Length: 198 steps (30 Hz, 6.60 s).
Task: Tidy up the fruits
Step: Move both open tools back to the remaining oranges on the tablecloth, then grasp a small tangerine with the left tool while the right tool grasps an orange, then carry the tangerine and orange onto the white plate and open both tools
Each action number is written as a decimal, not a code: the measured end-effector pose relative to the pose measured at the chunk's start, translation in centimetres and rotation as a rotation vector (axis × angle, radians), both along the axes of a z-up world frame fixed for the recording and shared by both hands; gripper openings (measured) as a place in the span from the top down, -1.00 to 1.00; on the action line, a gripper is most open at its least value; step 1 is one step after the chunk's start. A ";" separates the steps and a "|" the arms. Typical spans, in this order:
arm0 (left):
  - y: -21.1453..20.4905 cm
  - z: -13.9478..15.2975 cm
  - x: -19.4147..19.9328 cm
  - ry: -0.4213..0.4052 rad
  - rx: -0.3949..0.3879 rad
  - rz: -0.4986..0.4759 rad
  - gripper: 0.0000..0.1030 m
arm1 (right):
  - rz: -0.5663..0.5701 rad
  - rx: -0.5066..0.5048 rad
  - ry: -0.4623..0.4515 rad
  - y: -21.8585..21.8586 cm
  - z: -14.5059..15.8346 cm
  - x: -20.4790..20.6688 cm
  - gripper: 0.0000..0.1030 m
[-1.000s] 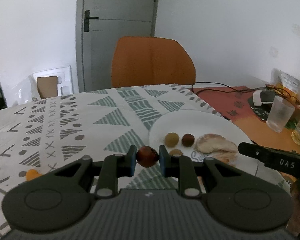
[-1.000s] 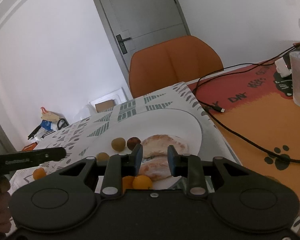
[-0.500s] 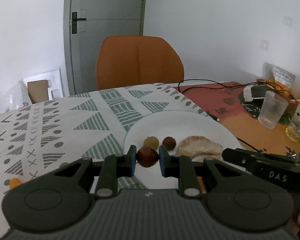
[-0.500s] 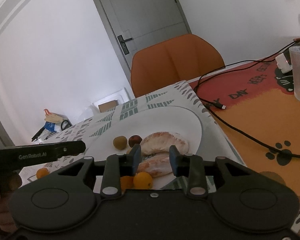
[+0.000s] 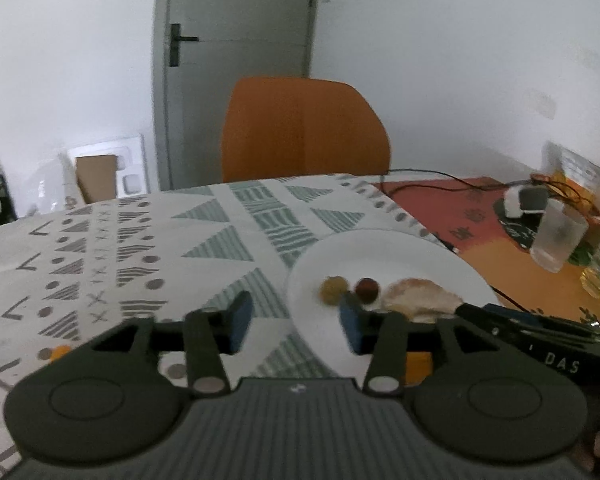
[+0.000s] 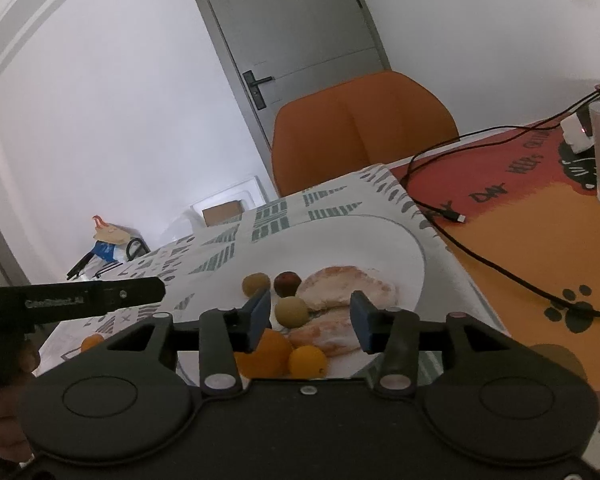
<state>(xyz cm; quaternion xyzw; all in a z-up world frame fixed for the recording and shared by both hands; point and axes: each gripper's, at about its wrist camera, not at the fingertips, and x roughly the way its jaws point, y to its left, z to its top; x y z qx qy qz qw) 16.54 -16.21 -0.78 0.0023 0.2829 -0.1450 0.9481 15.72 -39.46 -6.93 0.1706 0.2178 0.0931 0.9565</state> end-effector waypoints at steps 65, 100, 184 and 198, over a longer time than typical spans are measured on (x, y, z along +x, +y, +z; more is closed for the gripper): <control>21.6 -1.4 -3.8 -0.031 -0.101 0.403 -0.78 | 0.338 -0.199 0.001 18.8 3.4 2.7 -0.90; 24.3 -3.4 -3.0 0.019 -0.132 0.419 -0.27 | 0.492 -0.190 0.103 23.5 0.5 5.5 0.33; 1.5 -1.5 2.3 0.011 0.003 0.011 0.60 | -0.004 0.006 0.023 -0.9 0.6 2.3 0.01; -2.1 -1.7 2.4 0.014 0.023 -0.046 0.60 | 0.009 0.020 0.030 -2.0 -0.2 1.4 -0.05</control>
